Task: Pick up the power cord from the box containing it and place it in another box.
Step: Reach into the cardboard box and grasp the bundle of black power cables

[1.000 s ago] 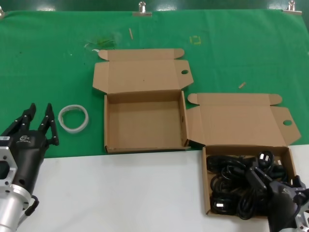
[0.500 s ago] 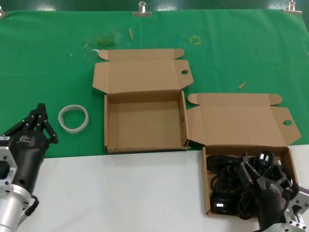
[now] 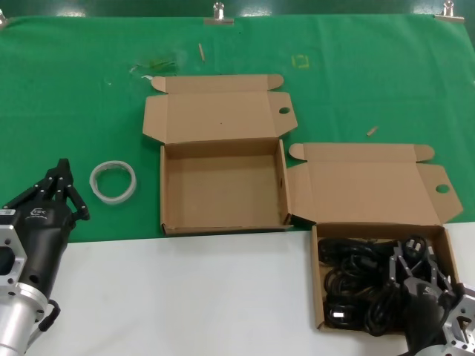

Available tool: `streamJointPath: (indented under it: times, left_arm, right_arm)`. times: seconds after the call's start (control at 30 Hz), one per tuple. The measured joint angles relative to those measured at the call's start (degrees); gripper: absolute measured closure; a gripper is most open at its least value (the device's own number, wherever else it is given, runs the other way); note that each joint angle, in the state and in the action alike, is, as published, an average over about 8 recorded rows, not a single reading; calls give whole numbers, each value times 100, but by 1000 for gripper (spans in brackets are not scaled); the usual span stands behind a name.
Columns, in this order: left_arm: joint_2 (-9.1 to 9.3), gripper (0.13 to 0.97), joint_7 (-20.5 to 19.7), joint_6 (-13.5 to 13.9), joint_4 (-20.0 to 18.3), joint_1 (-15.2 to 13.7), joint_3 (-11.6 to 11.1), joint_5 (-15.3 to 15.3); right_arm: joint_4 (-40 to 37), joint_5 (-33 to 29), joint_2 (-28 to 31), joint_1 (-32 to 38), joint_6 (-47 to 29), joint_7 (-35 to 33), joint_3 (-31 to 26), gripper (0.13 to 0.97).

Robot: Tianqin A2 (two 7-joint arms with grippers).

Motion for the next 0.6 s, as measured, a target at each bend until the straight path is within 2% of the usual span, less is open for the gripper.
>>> streamJointPath:
  times: [0.27,0.6]
  left_arm:
    - [0,957,0,0,0,0,0,0]
    - [0,957,0,0,0,0,0,0]
  right_arm:
    - [59,311,-61,-55,-56,-536,149,782]
    - [773,610,-122,-203,-177,-1078,255,783]
